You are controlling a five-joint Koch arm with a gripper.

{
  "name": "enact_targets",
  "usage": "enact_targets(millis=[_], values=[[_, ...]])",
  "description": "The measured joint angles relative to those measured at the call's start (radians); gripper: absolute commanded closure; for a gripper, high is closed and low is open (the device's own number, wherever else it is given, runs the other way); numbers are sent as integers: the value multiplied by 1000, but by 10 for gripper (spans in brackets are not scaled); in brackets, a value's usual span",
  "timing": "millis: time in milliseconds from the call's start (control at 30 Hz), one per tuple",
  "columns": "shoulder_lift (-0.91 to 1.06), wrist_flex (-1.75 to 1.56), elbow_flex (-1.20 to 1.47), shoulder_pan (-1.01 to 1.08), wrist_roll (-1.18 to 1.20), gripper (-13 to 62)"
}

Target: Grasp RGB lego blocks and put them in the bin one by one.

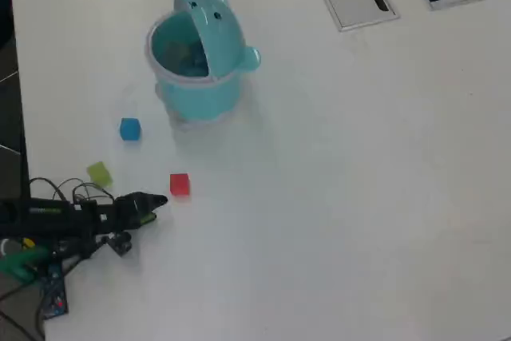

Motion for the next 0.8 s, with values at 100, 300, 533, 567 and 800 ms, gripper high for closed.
enact_targets(millis=[100,300,533,567,800], values=[[8,0,-2,-3,-3,156],[12,-86,0,-8,-69,157],[12,-241,-2,-3,-238,157],[12,-261,-2,-3,-256,157],[12,-400,0,15,-337,161]])
